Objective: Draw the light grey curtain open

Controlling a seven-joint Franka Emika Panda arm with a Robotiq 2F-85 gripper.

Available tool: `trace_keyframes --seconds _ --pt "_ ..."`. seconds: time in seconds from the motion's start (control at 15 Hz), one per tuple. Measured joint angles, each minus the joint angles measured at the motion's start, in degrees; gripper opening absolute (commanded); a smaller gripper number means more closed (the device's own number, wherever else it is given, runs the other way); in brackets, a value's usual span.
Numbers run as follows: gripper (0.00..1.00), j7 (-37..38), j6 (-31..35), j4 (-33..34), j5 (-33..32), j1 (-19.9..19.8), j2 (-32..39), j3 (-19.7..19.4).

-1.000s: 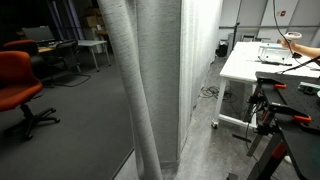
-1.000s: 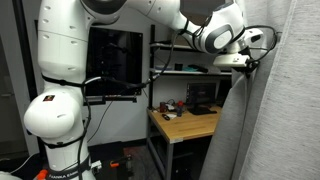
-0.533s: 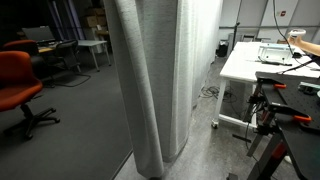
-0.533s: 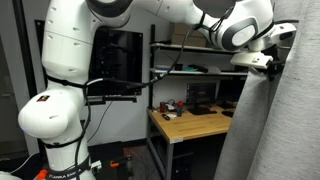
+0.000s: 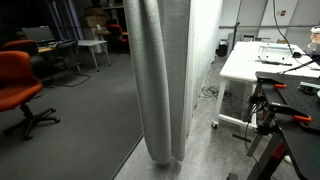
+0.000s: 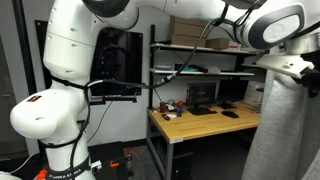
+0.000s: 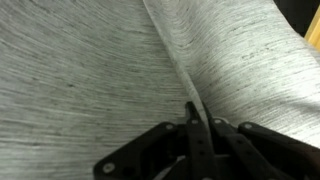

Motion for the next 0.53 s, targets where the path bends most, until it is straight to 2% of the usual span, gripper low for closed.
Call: trace_keyframes --seconds 0.53 --pt "0.01 5.25 -0.77 -1.1 1.4 -7.78 -0.59 -5.73"
